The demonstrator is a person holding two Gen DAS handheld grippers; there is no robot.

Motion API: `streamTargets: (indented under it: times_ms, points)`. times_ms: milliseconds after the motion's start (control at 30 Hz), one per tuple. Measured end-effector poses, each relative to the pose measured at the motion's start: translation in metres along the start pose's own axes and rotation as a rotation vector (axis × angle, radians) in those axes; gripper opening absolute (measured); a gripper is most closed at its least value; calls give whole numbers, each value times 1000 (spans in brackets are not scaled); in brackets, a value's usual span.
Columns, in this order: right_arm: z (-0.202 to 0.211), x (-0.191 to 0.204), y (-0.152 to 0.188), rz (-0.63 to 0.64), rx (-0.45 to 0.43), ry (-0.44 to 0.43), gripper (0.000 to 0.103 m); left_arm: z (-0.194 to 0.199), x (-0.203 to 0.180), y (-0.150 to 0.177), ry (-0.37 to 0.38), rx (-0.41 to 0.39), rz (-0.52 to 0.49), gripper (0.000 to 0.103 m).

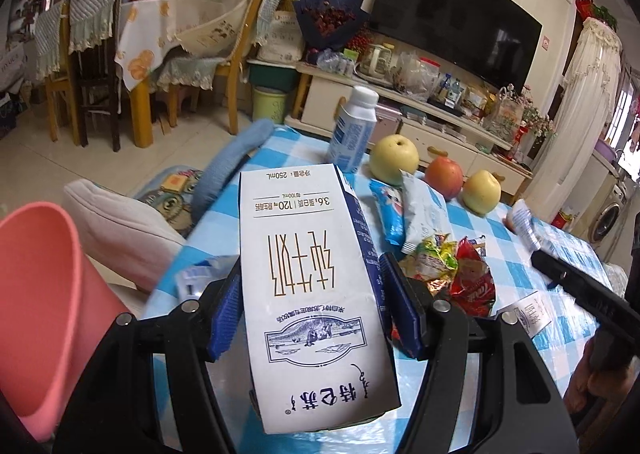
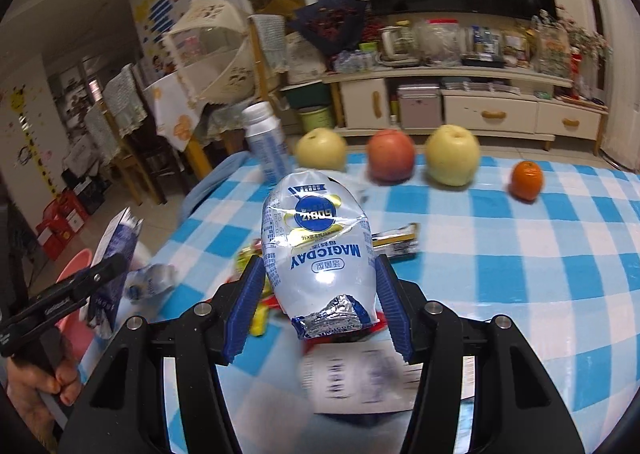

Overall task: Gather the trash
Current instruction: 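Carry the milk carton and Magicday bottle over the pink bucket with both tools, then open both tools to drop the carton and bottle into the bucket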

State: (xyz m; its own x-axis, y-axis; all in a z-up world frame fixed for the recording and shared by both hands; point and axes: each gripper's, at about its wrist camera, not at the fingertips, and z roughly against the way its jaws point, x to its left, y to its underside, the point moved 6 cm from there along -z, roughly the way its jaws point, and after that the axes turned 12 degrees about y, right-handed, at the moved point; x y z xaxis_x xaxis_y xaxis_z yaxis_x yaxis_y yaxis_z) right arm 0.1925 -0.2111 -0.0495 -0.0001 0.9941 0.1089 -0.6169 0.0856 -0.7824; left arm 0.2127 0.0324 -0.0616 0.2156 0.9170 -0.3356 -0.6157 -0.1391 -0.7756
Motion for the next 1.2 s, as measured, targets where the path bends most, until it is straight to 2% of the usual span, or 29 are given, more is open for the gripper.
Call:
streamTargets:
  times_ms: [233, 467, 600, 733, 900, 1000, 1200]
  points:
    - [15, 76, 9, 77, 6, -132, 57, 28, 24, -6, -27, -60, 50, 65]
    - [28, 151, 29, 136, 32, -253, 57, 59, 60, -15, -109, -121, 105, 65]
    - [40, 195, 37, 176, 27, -311, 57, 83, 90, -16, -173, -157, 165, 65]
    - [51, 240, 40, 203, 17, -375, 57, 109, 132, -16, -270, -190, 236, 65]
    - [59, 287, 43, 196, 20, -442, 57, 133, 175, -11, -358, -220, 342, 65]
    - [60, 316, 46, 226, 26, -462, 57, 146, 202, -5, -403, -232, 426, 65]
    - [51, 362, 53, 262, 54, -479, 57, 157, 229, 2, -454, -235, 507, 65]
